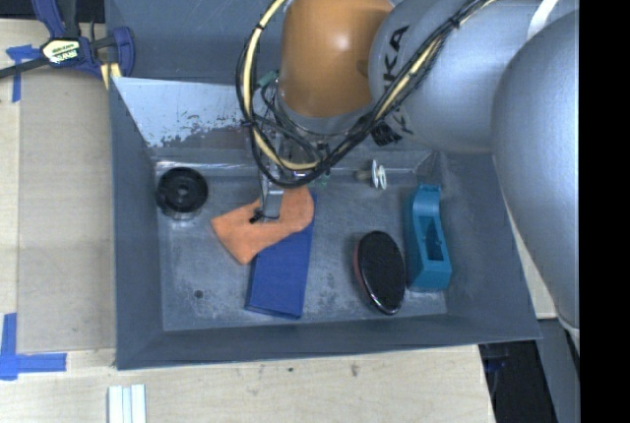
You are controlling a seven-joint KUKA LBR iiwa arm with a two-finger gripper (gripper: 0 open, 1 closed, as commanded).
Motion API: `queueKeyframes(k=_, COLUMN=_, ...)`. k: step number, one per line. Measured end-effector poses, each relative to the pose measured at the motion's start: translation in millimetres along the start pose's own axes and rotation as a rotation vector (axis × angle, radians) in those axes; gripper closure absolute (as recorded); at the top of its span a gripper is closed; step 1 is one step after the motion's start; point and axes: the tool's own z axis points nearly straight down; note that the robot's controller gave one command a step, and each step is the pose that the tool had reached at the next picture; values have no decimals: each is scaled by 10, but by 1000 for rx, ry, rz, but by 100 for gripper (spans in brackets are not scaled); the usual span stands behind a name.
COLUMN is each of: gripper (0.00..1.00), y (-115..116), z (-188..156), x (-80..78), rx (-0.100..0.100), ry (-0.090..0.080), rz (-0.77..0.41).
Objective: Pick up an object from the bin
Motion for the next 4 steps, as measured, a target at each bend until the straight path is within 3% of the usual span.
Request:
queueKeyframes(k=1, gripper=0, y=-6, z=-54, x=-17, rx=-2, ry=-8, rz=3)
queueKeyframes(k=2, gripper=0, y=-105, z=334, x=65, rx=-2, ry=-16, rz=-165)
queueKeyframes(k=3, gripper=0, y=-397, z=642, x=178, rx=1, ry=-4, rz=-454)
queueKeyframes(k=4, gripper=0, y=-350, z=304, x=-38, rx=0, ry=-13, rz=-367)
